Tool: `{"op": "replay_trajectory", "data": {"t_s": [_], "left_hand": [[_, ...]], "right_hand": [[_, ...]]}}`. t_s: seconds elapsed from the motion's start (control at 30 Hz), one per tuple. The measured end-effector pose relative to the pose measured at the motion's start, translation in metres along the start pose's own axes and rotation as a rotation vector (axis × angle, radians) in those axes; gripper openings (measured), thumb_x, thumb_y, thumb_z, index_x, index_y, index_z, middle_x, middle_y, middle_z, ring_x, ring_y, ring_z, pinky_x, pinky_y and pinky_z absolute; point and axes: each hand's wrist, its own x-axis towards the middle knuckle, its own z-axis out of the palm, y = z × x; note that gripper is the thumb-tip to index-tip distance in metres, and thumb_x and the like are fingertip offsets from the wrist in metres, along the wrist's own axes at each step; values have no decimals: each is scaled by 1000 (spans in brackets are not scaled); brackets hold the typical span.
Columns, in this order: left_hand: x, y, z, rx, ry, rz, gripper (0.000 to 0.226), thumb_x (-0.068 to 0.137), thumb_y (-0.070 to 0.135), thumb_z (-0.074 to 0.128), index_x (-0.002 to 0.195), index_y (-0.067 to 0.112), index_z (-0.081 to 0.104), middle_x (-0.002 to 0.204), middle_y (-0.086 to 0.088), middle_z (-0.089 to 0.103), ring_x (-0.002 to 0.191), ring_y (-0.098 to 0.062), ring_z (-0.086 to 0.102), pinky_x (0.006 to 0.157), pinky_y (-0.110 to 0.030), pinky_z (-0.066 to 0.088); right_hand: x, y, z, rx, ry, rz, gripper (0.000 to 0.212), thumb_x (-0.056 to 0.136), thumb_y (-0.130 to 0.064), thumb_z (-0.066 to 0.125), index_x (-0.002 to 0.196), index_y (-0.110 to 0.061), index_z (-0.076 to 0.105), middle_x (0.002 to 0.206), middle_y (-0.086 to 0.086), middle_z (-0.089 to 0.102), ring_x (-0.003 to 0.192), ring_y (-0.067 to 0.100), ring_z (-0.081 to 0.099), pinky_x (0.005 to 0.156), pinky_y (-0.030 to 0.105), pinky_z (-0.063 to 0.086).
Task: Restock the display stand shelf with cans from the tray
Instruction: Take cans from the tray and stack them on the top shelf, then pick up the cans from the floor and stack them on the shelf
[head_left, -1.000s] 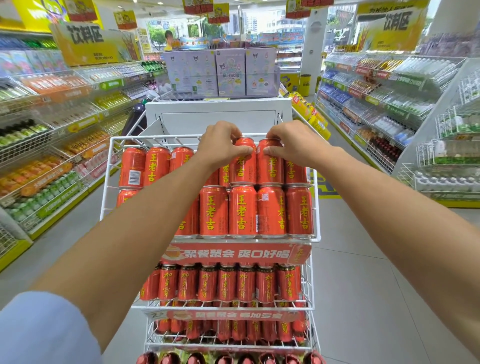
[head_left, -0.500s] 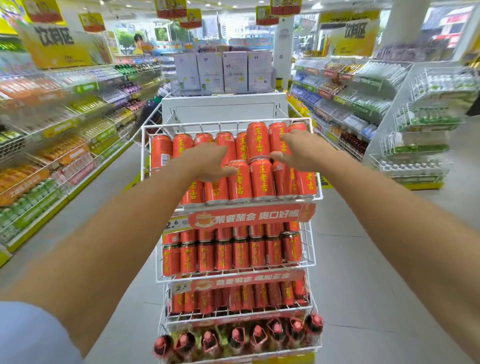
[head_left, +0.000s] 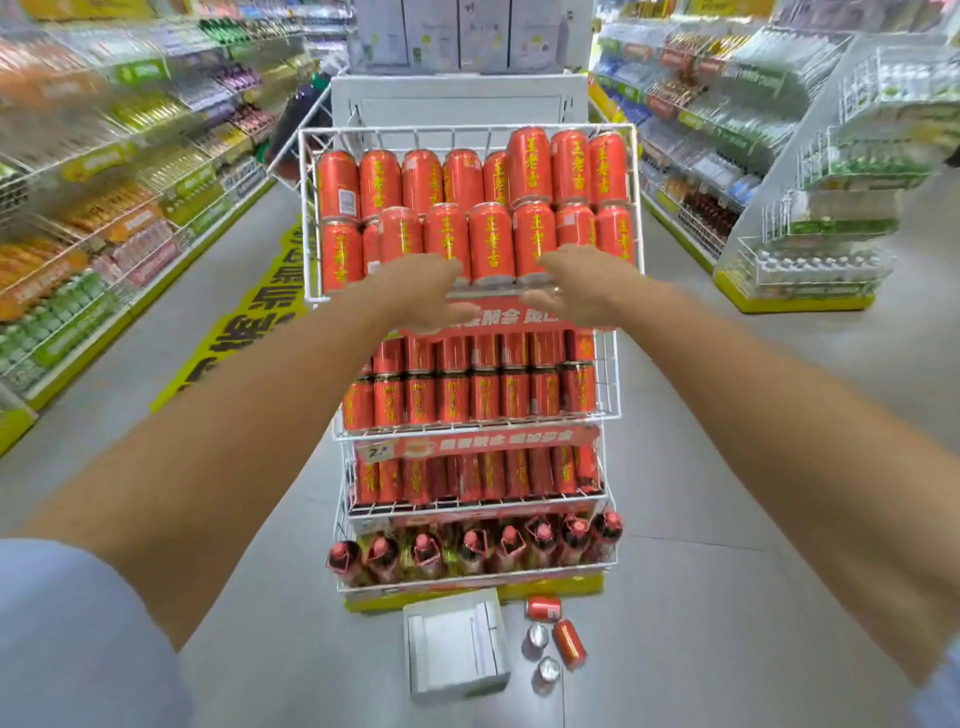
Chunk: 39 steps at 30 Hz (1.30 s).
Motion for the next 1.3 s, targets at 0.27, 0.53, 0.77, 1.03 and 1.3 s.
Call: {"op": "replay_trajectory", "data": {"t_s": [0.27,0.53,0.77,1.03,1.3], "left_hand": [[-2,30,63,-35,-100,-49,69,95,61,52,141,8,50,133,-14,61,121,-34,59,98,-49,51],[5,90,100,-110,-145,-105,68,95,61,52,139,8,49,129,-16,60,117,-36,58,96,-52,51],[12,120,204,-172,-293,-100,64,97,58,51,137,8,51,129,-15,61,117,-35,59,95,-48,51],[6,147,401,-240,-512,-64,61,95,58,54,129,7,55,120,-17,64,109,-37,61,88,-45,52],[-13,181,635,-285,-649,35,61,98,54,53,136,6,53,128,-18,61,118,-38,58,95,-45,49]], "right_hand": [[-29,34,53,24,-81,-15,58,99,-60,50,124,-8,61,118,14,64,107,35,62,87,49,55],[-57,84,87,9,-151,-16,65,99,-63,45,128,-7,59,120,16,62,107,37,62,86,48,54],[-78,95,194,93,-320,-46,56,102,-55,49,130,-7,58,119,16,63,105,36,61,84,43,51],[-131,90,397,197,-538,29,55,97,-58,52,122,-9,61,121,17,64,114,40,61,92,48,53],[-205,93,626,251,-694,134,66,98,-59,50,147,-15,49,149,18,51,133,40,51,104,50,47]]}}
